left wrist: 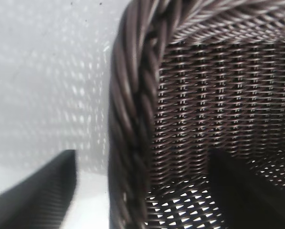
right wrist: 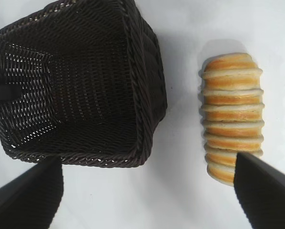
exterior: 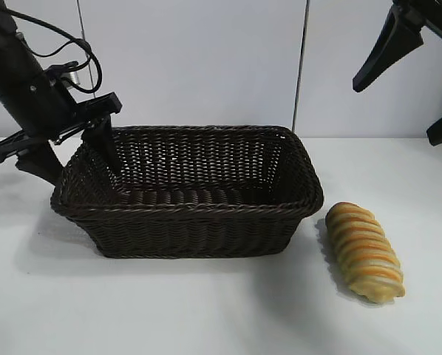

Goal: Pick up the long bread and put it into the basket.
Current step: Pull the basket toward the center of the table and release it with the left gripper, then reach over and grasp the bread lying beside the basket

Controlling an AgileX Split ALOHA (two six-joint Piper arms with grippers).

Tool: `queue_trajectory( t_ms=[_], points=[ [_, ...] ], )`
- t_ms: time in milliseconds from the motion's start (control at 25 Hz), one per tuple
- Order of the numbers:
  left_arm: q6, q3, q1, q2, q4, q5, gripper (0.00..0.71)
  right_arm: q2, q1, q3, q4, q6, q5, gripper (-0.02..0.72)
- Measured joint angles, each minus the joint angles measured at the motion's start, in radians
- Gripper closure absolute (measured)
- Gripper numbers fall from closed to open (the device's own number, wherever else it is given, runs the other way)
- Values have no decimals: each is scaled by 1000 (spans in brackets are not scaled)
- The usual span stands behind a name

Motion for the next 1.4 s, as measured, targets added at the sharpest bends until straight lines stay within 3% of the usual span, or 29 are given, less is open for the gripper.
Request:
queue_trajectory(
  t_ms=[320,520,600,760,960,1080,1200,1400],
  points=[
    [-1,-2,34,-118,77,45,52,0,0,0,0,0,0,8],
    [-45,-3,65,-183,223,50,52,0,0,0,0,0,1,8],
    [-90,-3,100,-202,295,57,52,0,0,0,0,0,2,8],
    [-132,-3,218,-228,372,86,51,0,0,0,0,0,2,8],
    [-138,-3,379,-274,375,103,51,0,0,0,0,-5,2,8],
    [-132,-3,449,-315,314,107,51,0,0,0,0,-8,2,8],
    [-96,-3,479,-375,255,125,51,0,0,0,0,-11,2,8],
    [-46,-3,480,-523,201,140,51,0,0,0,0,-22,5,8]
  ],
)
